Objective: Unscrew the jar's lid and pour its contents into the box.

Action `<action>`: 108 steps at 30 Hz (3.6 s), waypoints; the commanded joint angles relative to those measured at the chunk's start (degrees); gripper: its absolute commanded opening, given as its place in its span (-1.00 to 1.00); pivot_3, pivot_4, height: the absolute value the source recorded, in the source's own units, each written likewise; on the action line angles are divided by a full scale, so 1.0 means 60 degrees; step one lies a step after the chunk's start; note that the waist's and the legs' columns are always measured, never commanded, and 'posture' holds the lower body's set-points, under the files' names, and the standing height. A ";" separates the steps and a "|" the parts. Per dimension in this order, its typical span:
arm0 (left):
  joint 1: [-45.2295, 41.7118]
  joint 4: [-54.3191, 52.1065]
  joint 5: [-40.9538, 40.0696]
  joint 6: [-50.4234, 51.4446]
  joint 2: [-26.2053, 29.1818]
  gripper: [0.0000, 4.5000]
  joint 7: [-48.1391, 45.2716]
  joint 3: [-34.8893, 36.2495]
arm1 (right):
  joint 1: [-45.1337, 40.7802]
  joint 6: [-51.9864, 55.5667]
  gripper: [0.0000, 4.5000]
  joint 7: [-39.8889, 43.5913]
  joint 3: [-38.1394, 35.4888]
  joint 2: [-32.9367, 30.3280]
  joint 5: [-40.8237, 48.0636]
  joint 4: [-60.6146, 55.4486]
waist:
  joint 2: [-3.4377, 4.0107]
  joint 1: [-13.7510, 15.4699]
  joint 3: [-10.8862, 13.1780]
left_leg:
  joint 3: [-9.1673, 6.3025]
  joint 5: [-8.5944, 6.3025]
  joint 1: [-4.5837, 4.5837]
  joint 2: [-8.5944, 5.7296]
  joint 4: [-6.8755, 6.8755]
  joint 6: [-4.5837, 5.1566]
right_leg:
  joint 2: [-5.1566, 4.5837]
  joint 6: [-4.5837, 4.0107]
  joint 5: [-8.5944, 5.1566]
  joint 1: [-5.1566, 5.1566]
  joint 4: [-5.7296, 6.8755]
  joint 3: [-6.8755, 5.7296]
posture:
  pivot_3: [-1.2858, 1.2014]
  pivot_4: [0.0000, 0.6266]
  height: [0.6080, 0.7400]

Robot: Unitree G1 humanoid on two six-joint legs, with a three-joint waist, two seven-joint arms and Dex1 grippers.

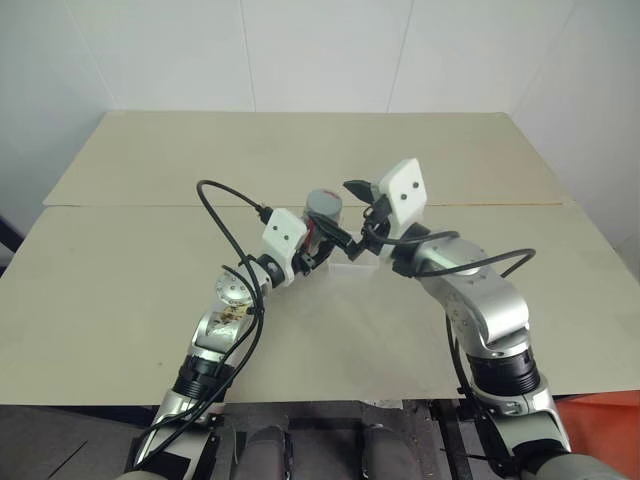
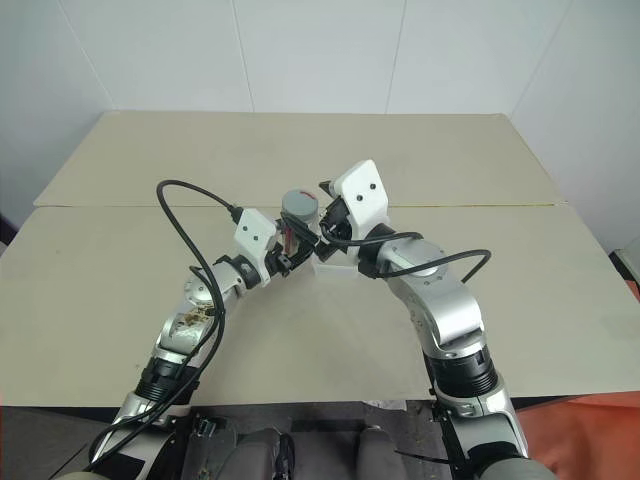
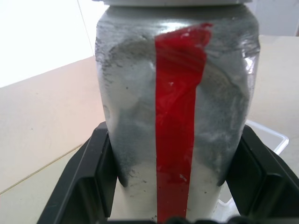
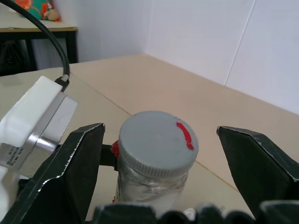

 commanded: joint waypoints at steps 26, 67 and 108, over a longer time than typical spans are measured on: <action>-0.0292 -0.0308 -0.0158 0.0035 -0.0011 0.24 -0.0135 0.0110 | -0.0591 0.0233 0.99 -0.0263 0.0151 0.0526 -0.0493 0.0298 | 0.0000 -0.0071 0.0000 | -0.0001 0.0000 0.0000 0.0001 -0.0002 0.0000 | 0.0001 0.0000 0.0000 -0.0001 -0.0001 -0.0001 | 0.03 -0.52 1.00; -0.0148 -0.0599 -0.0582 0.0487 -0.0011 0.24 0.0001 0.0528 | -0.0266 0.0481 0.99 -0.0306 -0.0692 0.0326 -0.0009 -0.0054 | 0.0000 -0.0074 0.0000 | -0.0002 0.0000 0.0001 0.0001 -0.0003 0.0000 | 0.0001 0.0000 0.0000 0.0000 -0.0001 -0.0001 | 0.03 -0.52 1.00; -0.0041 -0.0946 -0.0917 0.0771 0.0218 0.24 -0.0302 0.0589 | 0.0198 0.0666 0.99 -0.0431 -0.1282 -0.0475 0.0157 -0.0449 | 0.0000 -0.0075 0.0000 | -0.0001 0.0000 0.0000 0.0001 -0.0005 0.0000 | 0.0001 0.0000 0.0000 -0.0001 -0.0002 0.0001 | 0.03 -0.52 1.00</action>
